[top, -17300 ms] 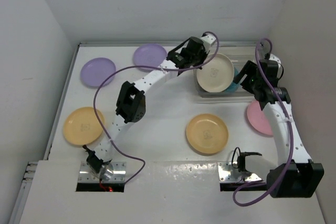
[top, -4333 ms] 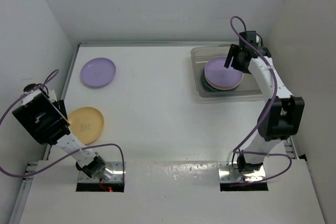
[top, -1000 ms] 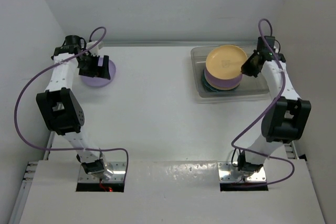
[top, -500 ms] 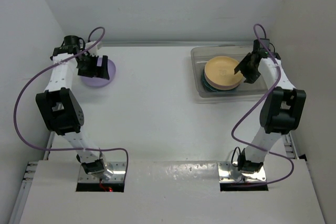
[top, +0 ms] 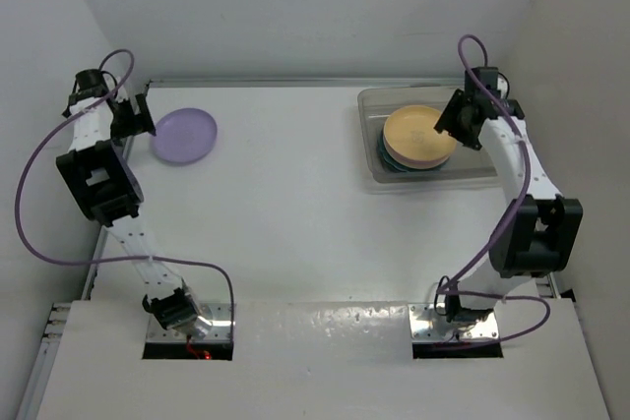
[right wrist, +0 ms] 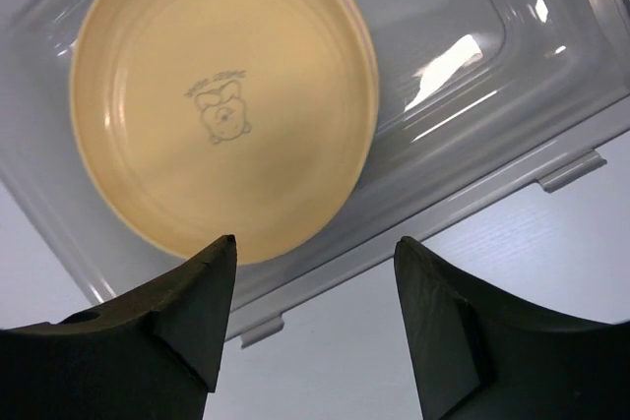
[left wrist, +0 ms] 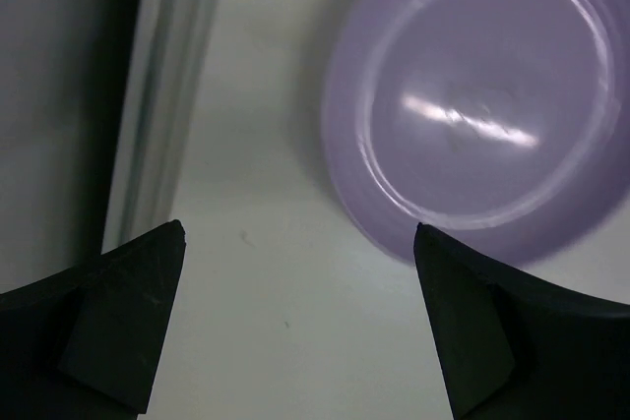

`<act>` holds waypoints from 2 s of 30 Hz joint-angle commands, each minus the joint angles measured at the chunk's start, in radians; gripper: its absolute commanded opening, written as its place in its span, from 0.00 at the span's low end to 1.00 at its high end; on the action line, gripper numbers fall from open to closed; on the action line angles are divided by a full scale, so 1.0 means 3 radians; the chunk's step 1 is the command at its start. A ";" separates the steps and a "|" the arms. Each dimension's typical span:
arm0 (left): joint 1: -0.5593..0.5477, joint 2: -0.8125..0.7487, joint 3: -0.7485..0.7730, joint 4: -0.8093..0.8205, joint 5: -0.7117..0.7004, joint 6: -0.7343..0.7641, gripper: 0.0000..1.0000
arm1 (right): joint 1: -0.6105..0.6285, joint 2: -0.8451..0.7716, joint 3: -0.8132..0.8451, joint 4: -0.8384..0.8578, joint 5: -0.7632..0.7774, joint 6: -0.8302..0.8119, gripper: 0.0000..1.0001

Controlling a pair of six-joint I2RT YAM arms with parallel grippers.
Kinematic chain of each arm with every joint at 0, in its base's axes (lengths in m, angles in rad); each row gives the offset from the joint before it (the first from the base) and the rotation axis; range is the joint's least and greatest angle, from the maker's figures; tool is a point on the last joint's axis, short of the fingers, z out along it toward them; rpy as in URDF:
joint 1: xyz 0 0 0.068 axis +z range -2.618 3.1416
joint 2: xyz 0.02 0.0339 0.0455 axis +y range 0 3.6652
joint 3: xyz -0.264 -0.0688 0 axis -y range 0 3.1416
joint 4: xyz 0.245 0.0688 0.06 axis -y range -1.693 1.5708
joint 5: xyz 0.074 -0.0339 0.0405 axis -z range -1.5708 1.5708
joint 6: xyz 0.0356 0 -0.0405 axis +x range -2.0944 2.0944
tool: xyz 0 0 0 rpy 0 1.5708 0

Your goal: Place the plates into the plastic bin on the countertop

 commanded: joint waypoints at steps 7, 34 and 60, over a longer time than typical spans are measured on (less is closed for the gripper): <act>0.0007 0.0914 0.0833 0.0198 -0.0157 -0.0253 1.00 | 0.0348 -0.0255 -0.0013 0.0032 0.0209 -0.0331 0.65; -0.1020 -0.0420 -0.0379 -0.0415 0.1203 0.1123 0.00 | 0.1856 0.0175 0.0488 0.0584 -0.0132 -0.1211 0.67; -0.1987 -0.0727 -0.0410 -0.0743 0.1751 0.1066 0.00 | 0.2087 0.0983 0.0064 0.1438 -0.1110 -0.0326 0.30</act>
